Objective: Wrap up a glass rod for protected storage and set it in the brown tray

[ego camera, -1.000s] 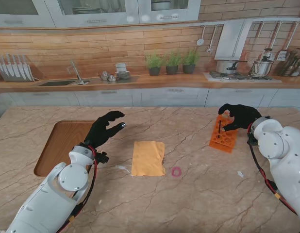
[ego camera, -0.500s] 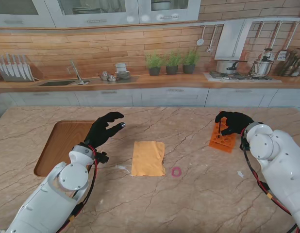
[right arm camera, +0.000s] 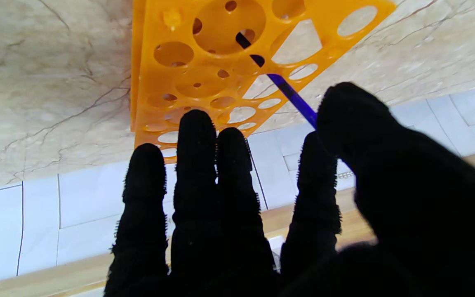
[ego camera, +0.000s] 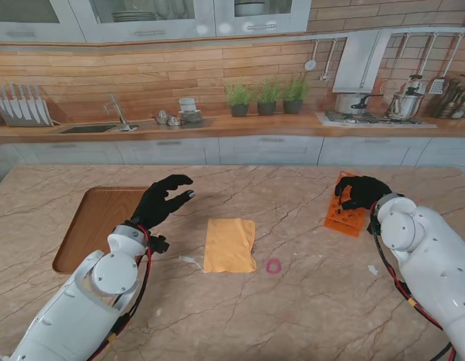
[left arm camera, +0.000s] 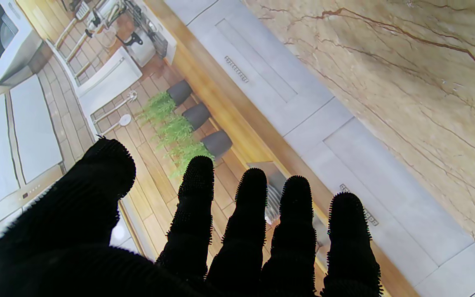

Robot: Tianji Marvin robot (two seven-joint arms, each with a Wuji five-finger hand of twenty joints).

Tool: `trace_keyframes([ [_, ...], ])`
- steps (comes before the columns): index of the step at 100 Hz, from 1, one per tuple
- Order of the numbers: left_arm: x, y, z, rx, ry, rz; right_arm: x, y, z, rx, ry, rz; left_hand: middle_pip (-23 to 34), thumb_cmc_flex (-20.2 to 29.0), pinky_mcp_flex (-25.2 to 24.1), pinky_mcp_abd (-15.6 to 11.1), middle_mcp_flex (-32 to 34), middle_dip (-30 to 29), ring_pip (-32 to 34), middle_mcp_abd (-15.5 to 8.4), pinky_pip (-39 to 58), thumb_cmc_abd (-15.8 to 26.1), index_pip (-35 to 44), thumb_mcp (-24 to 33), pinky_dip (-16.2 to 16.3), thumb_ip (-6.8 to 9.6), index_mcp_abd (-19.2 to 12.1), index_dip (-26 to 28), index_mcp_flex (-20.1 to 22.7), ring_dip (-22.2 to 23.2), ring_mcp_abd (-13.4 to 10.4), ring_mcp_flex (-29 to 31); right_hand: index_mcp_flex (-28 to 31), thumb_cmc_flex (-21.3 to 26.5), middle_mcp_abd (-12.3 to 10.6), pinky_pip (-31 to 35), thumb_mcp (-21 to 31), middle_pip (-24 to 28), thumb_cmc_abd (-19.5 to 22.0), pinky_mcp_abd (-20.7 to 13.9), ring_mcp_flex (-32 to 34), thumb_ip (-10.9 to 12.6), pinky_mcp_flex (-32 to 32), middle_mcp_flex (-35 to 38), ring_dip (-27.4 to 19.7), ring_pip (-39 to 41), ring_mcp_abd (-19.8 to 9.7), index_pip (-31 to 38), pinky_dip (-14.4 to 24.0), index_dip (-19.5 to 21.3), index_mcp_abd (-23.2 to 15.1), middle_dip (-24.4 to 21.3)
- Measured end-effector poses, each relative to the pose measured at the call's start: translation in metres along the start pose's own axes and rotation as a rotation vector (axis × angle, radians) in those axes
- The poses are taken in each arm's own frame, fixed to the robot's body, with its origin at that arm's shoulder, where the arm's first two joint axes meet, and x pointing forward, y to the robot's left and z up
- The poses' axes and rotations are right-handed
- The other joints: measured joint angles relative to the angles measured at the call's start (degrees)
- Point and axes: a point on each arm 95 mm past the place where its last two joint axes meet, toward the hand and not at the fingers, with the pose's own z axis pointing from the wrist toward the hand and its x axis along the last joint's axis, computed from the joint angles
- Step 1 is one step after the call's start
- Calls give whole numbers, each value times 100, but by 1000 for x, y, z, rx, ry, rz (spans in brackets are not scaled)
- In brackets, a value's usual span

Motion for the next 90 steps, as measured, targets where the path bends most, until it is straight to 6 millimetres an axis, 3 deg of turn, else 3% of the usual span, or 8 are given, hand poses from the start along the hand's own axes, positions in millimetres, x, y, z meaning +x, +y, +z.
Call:
trace_keyframes([
  [10,0,0,0,-2,-2,0,-1,-2,2,-18,-5,13,0,0,0,1,0,0,6,0,2,0,0,0,0,0,0,0,0,0,0,0,93,0,-6,65,1,-80,0,2,4,-291,0,223,-101,-73,49,134,-82,-396,1,-55],
  [25,-1,1,1,-3,-4,2,1,-4,3,-17,-3,15,0,0,0,2,0,0,7,0,2,0,0,-1,0,0,0,0,0,1,0,0,306,0,-43,114,1,-163,0,7,73,-302,0,496,-192,-172,63,271,-100,-596,2,-120],
  [27,-1,1,1,-3,-4,2,1,-4,3,-17,-3,15,0,0,0,2,0,0,8,0,2,0,0,-1,0,0,0,0,0,1,0,0,352,0,-66,117,1,-161,0,8,74,-417,0,558,-194,-172,64,285,-114,-618,2,-121],
  [69,-2,2,1,-11,-6,2,4,-7,6,-42,-24,15,0,0,0,5,0,0,9,0,4,0,0,-10,0,0,0,0,0,1,1,0,618,64,-83,169,64,-222,1,69,296,-424,9,964,-267,-287,110,541,-152,-924,64,-123],
  [72,-2,2,1,-11,-7,2,4,-7,6,-43,-26,15,0,0,0,6,0,0,9,1,4,0,0,-12,0,0,0,0,0,1,1,0,631,64,-84,183,64,-231,1,69,297,-544,12,993,-271,-288,110,553,-153,-951,64,-124],
  [90,-2,2,1,-12,-7,1,4,-8,6,-57,-33,10,0,0,0,8,0,0,9,1,4,0,0,-15,0,0,1,0,0,1,1,0,815,64,-96,221,65,-310,1,71,402,-541,69,1252,-357,-419,113,783,-221,-1173,64,-227],
])
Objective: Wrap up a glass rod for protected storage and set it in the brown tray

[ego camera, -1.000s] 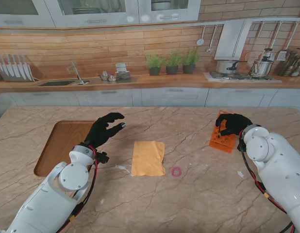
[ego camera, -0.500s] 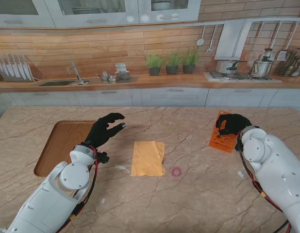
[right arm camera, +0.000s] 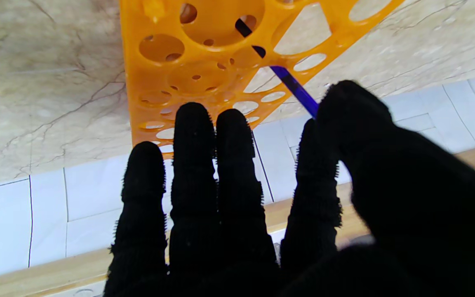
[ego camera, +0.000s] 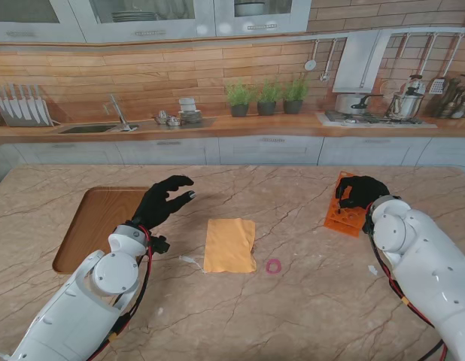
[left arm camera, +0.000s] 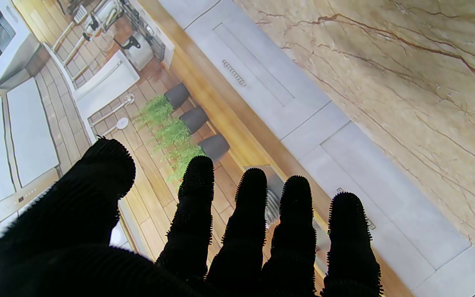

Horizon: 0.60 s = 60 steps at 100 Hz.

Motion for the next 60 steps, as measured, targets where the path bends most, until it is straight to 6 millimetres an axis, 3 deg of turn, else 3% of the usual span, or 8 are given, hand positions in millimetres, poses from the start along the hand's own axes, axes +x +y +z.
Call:
trace_keyframes([
  [10,0,0,0,-1,-1,-1,0,-2,0,-3,-5,3,0,0,0,1,0,0,0,0,0,0,0,-1,0,0,0,0,0,0,0,0,208,179,-52,23,-7,-56,9,5,35,-1,2,225,-54,-63,3,97,-7,-81,5,-23],
  [14,0,0,0,-1,-2,-1,-1,-3,0,-3,-7,6,0,1,0,1,0,0,0,0,0,0,0,-1,0,0,0,0,0,0,0,0,301,231,-63,27,-8,-101,239,9,49,-7,4,295,-58,-71,7,113,-21,-137,17,-23],
  [28,0,2,0,-4,-4,-2,-1,-6,0,-6,-13,17,0,1,0,2,0,0,0,0,1,1,0,-2,0,0,0,0,0,0,0,0,394,292,-71,67,-78,-171,435,15,95,-73,4,487,-59,-115,18,107,-66,-202,80,-35],
  [60,-1,3,0,-6,-7,-3,0,-7,1,-10,-16,26,0,1,0,4,0,0,0,1,1,1,0,-3,0,0,0,0,0,0,0,0,458,363,-74,97,-156,-256,454,68,187,-73,5,666,-62,-125,33,87,-70,-414,230,-36],
])
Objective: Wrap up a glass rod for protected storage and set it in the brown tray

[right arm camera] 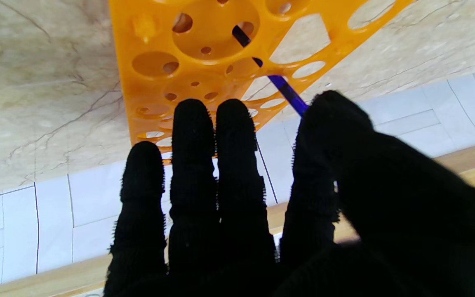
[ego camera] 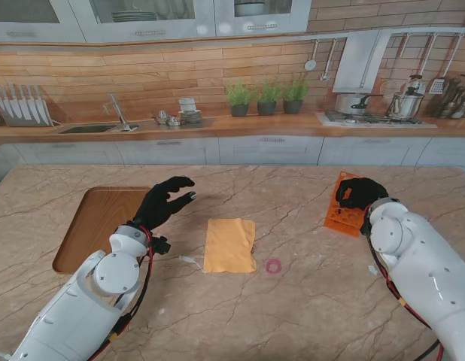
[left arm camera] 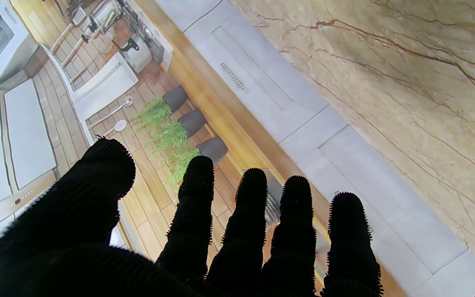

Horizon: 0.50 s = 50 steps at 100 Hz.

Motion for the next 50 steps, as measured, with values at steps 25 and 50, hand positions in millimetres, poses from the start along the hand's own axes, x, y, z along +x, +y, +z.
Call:
trace_keyframes([
  [25,0,0,0,0,-1,-1,0,5,-2,-7,15,13,0,0,0,2,0,0,0,0,46,1,0,-1,0,0,0,0,0,0,0,0,135,-1,0,29,-111,-152,102,7,79,0,0,261,-79,-82,28,-116,-7,-309,365,-214],
  [50,0,0,0,0,-2,-5,3,11,-5,-23,46,3,0,1,0,2,0,0,0,1,46,5,0,-25,0,0,0,0,0,0,0,0,219,-1,0,31,-117,-225,103,11,127,0,0,358,-129,-86,38,-118,-62,-424,457,-238],
])
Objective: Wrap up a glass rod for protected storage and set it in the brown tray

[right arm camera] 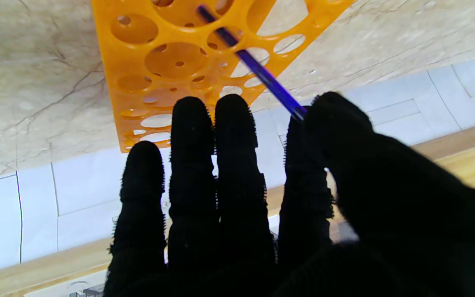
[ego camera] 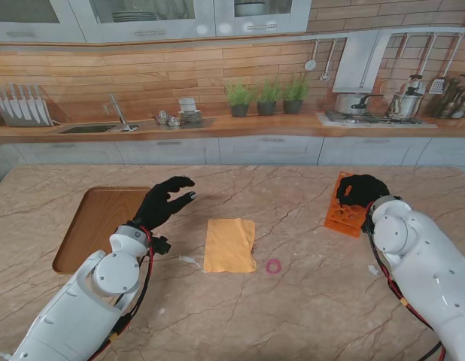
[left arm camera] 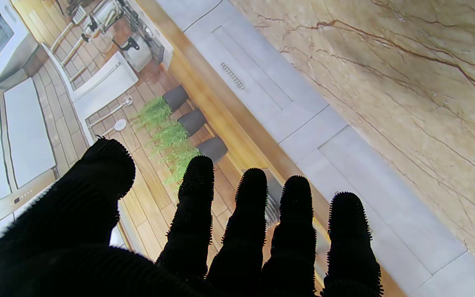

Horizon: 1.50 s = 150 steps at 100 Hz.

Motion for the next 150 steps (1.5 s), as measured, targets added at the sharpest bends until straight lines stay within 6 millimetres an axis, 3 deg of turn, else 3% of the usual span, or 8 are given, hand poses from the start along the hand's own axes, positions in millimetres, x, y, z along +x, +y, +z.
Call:
trace_keyframes([
  [55,0,0,0,2,-1,-13,7,14,-9,-50,76,-34,0,2,0,8,0,0,0,5,2,7,0,-170,0,0,0,0,0,1,0,0,60,0,0,4,-1,-1,2,13,14,0,9,9,-1,-1,29,-2,-4,-65,44,-1],
  [96,0,0,-2,5,1,-16,23,34,-20,-70,189,-98,0,137,0,18,0,0,0,77,2,73,0,-238,0,0,0,0,1,1,0,0,186,-8,60,85,-1,89,13,75,19,-7,71,9,-1,2,93,3,-6,-59,300,-1],
  [130,2,-4,-6,20,17,-24,50,45,-27,-23,283,-109,0,142,0,27,0,0,0,77,2,73,0,-248,0,0,0,0,1,1,0,0,209,-9,128,152,-3,163,66,77,25,-8,141,9,-1,62,172,3,-6,5,411,-1],
  [150,2,-6,-9,27,24,-28,73,41,-29,40,344,-118,0,143,0,39,0,0,0,77,2,73,0,-249,0,0,0,0,1,1,0,0,218,-9,138,156,-3,168,66,79,25,-9,154,10,-1,64,188,3,-7,55,452,-1],
])
